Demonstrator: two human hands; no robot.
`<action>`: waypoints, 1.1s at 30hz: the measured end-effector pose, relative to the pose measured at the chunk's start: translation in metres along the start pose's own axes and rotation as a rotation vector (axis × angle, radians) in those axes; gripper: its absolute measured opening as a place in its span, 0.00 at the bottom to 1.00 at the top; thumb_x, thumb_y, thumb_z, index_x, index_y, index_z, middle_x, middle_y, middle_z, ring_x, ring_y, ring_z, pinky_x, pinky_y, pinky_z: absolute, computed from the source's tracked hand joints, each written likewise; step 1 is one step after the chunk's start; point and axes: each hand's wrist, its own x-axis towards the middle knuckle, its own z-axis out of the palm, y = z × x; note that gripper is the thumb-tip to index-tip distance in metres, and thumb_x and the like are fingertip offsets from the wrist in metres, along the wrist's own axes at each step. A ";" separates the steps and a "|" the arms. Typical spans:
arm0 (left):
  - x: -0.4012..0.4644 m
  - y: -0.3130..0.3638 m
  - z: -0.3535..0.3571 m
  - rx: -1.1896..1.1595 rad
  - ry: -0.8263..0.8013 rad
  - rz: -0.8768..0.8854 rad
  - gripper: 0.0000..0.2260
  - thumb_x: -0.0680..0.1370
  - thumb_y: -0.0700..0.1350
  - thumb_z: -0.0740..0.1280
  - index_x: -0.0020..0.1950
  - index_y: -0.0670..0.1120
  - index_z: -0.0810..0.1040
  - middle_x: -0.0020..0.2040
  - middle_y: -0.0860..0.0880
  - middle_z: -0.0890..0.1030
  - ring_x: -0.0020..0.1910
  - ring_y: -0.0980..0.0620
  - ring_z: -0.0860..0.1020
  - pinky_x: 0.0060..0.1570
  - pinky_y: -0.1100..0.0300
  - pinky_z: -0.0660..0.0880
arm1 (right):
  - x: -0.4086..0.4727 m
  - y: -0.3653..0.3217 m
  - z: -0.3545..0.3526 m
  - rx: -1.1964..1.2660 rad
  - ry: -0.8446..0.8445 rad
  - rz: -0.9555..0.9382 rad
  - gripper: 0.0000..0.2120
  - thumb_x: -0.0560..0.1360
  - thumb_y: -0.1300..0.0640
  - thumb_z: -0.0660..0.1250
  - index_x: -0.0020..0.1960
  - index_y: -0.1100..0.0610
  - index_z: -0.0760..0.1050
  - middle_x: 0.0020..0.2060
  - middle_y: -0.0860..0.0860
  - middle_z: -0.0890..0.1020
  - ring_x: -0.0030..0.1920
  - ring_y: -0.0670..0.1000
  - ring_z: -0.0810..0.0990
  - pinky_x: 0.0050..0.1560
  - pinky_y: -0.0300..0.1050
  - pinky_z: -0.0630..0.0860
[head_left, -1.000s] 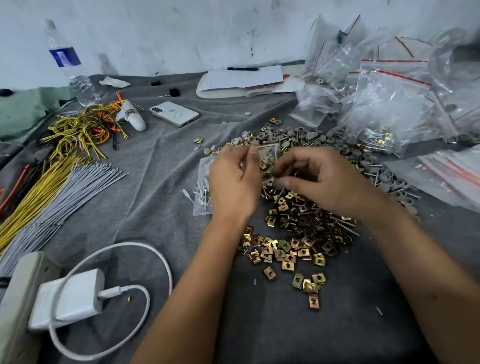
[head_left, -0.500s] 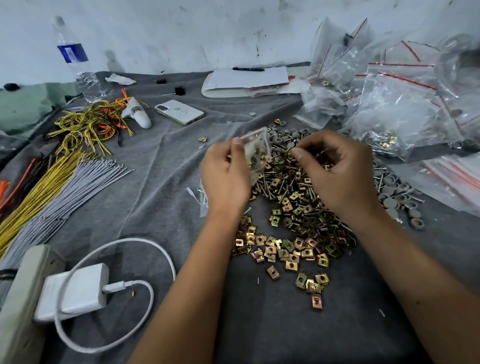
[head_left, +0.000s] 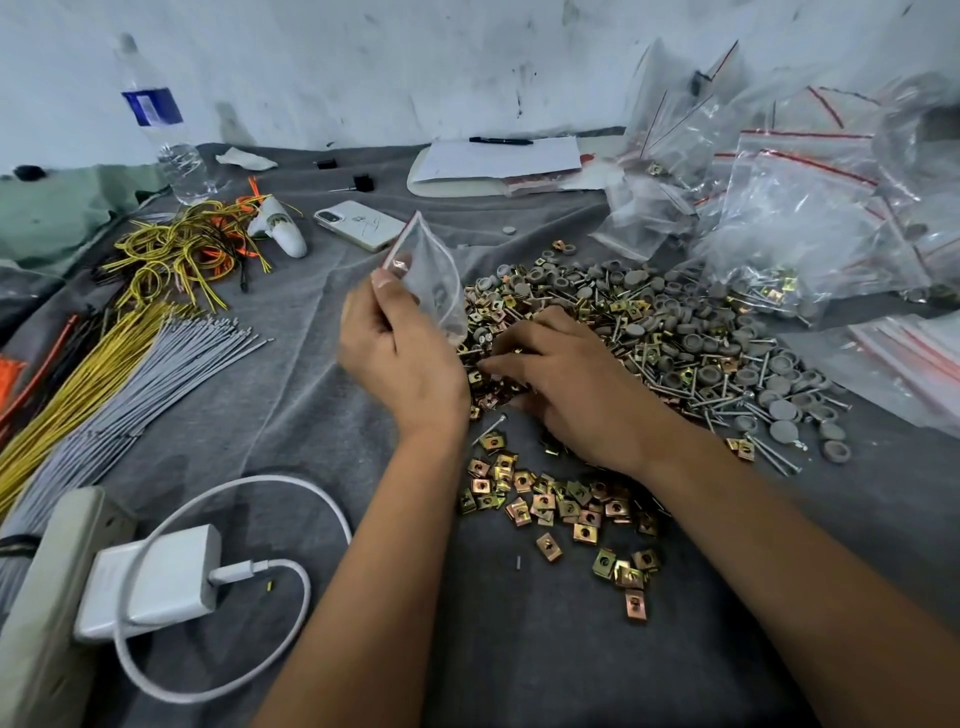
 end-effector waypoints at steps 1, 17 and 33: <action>-0.001 -0.001 0.001 0.005 -0.029 -0.009 0.14 0.82 0.47 0.60 0.48 0.49 0.86 0.41 0.50 0.82 0.43 0.53 0.78 0.49 0.53 0.75 | -0.001 0.001 0.000 0.029 0.012 0.016 0.19 0.77 0.64 0.71 0.66 0.54 0.81 0.62 0.51 0.79 0.64 0.54 0.72 0.63 0.56 0.73; -0.026 -0.010 0.005 0.445 -0.675 0.240 0.17 0.82 0.46 0.62 0.36 0.41 0.77 0.33 0.45 0.77 0.35 0.45 0.75 0.38 0.44 0.72 | -0.016 0.010 -0.021 0.286 0.631 0.176 0.06 0.75 0.64 0.75 0.52 0.62 0.82 0.48 0.53 0.83 0.48 0.49 0.82 0.51 0.42 0.81; -0.032 -0.009 0.006 0.336 -0.696 0.144 0.16 0.82 0.49 0.64 0.43 0.40 0.84 0.35 0.45 0.83 0.35 0.45 0.80 0.37 0.45 0.74 | -0.033 0.056 -0.031 -0.171 0.497 0.850 0.09 0.77 0.54 0.73 0.55 0.56 0.81 0.52 0.57 0.82 0.57 0.60 0.78 0.53 0.49 0.74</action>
